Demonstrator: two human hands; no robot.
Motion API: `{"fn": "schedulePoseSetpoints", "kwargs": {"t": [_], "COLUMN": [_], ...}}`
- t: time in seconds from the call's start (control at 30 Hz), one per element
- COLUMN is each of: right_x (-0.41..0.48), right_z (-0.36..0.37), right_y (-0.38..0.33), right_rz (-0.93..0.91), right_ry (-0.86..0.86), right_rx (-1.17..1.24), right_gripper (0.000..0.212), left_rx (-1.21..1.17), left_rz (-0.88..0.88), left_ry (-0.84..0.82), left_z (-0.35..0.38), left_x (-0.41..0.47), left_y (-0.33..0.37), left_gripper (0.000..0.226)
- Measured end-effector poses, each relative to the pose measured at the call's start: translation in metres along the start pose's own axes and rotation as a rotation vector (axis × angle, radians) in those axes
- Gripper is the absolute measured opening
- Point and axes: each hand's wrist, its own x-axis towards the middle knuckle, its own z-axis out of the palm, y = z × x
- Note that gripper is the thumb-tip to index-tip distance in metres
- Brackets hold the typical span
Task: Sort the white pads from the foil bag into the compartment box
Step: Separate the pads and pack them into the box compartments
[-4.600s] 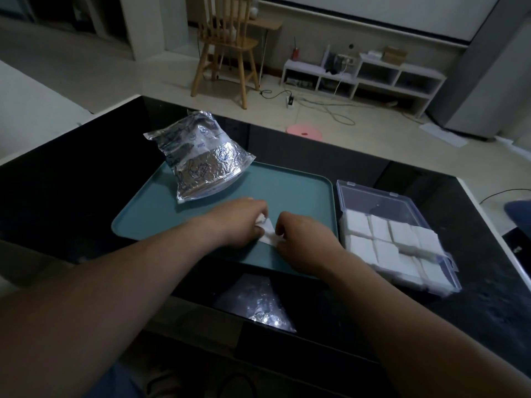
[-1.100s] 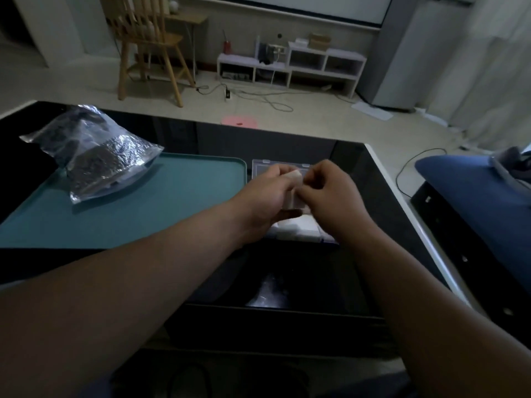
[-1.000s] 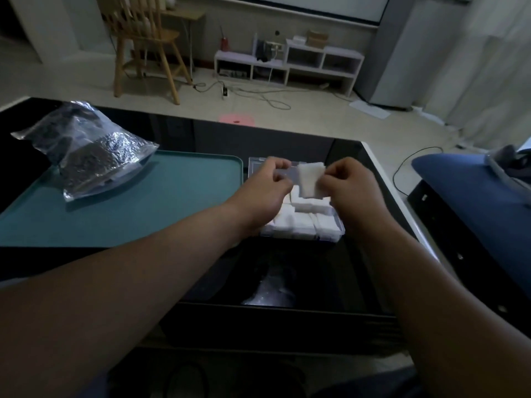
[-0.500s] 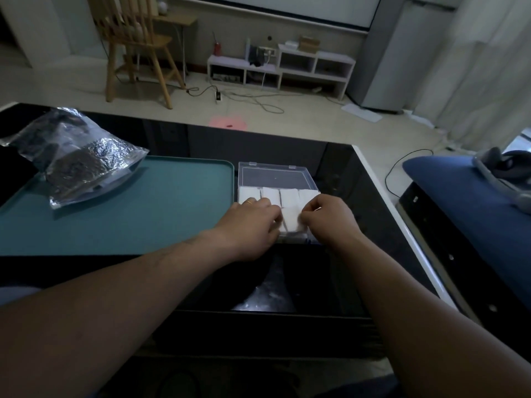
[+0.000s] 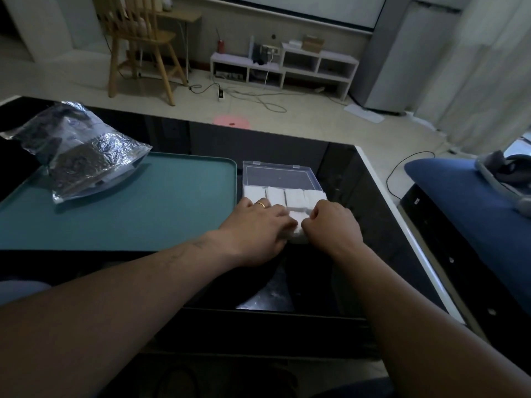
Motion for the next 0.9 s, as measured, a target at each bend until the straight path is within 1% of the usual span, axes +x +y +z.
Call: {"fn": "schedulePoseSetpoints", "kwargs": {"t": [0.07,0.17,0.3,0.37,0.4,0.5,0.6,0.67,0.73,0.8,0.83,0.87,0.9], "right_x": [-0.002,-0.004,-0.005,-0.006,-0.005,-0.011,-0.016,-0.013,-0.004,0.008,0.015,0.022,0.028], "right_z": [-0.002,-0.007,-0.016,-0.018,-0.015,-0.003,0.023,0.046,0.066,0.083,0.092,0.098,0.105], "right_y": [-0.001,-0.002,-0.02,-0.04,-0.058,-0.108,-0.164,-0.207,-0.248,-0.288,-0.308,-0.322,-0.333], "right_rz": [-0.003,-0.019,-0.043,-0.087,-0.118,-0.209,-0.303,-0.323,-0.248,-0.084,0.024,0.101,0.132], "right_ry": [0.014,0.135,0.253,0.269,0.25,0.092,-0.135,-0.288,-0.435,-0.609,-0.661,-0.683,-0.687], "right_rx": [0.04,0.17,0.379,0.44,0.463,0.461,0.507,0.598,0.801,1.082,1.202,1.286,1.333], "right_gripper": [0.014,0.009,0.011,0.015,0.017,0.023,0.026,0.027,0.027,0.018,0.015,0.017,0.022], "left_rx": [0.019,0.011,-0.123,-0.158,-0.139,-0.121,-0.144,-0.088,0.001,0.018,-0.012,-0.055,-0.118], "left_rz": [0.024,0.011,-0.11,-0.194,-0.235,-0.358,-0.512,-0.578,-0.653,-0.751,-0.807,-0.859,-0.907], "left_ry": [-0.001,0.027,0.191,0.301,0.346,0.419,0.46,0.525,0.612,0.716,0.769,0.79,0.769], "left_z": [0.001,-0.001,-0.023,-0.04,-0.049,-0.065,-0.067,-0.065,-0.067,-0.077,-0.084,-0.09,-0.093], "left_x": [0.001,0.002,-0.007,-0.022,-0.034,-0.069,-0.108,-0.135,-0.154,-0.165,-0.169,-0.171,-0.172], "left_y": [-0.003,-0.003,-0.016,-0.039,-0.058,-0.107,-0.158,-0.193,-0.223,-0.25,-0.266,-0.278,-0.292], "left_gripper": [0.043,0.052,0.057,0.053,0.05,0.044,0.043,0.042,0.041,0.048,0.055,0.064,0.072]}}
